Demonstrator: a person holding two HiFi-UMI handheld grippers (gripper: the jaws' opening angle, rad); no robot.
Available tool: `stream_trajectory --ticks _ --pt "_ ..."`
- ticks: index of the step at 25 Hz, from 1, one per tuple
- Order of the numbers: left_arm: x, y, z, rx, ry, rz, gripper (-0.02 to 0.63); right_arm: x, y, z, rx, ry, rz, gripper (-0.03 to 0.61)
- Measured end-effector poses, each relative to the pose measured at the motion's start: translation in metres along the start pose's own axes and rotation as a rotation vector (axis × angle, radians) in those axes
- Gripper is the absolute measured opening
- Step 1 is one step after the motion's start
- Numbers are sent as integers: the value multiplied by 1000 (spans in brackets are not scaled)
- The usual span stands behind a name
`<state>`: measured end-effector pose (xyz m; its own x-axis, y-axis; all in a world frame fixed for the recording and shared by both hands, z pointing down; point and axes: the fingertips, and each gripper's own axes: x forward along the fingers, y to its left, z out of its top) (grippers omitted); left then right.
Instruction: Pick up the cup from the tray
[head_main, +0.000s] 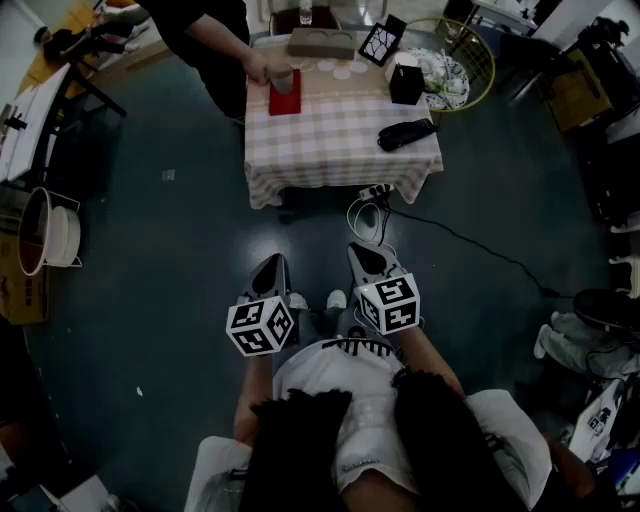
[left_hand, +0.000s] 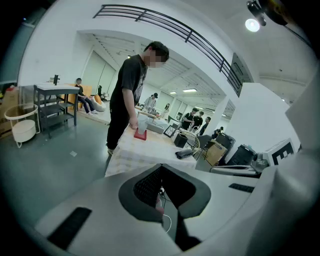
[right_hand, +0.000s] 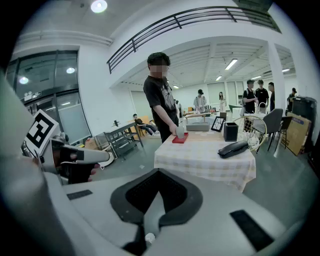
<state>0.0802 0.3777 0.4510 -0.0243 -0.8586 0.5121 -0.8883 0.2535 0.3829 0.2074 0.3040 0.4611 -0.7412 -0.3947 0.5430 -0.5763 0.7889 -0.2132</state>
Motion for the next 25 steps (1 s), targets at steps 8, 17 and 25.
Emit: stream_trajectory --ticks 8,17,25 --pt "8 -4 2 15 -1 1 6 2 -8 -2 -9 7 5 5" --pt "15 -12 -1 11 -10 4 6 1 -17 5 27 -39 9 6" --pt "25 -8 5 2 -24 12 6 10 -22 20 36 -83 74 39"
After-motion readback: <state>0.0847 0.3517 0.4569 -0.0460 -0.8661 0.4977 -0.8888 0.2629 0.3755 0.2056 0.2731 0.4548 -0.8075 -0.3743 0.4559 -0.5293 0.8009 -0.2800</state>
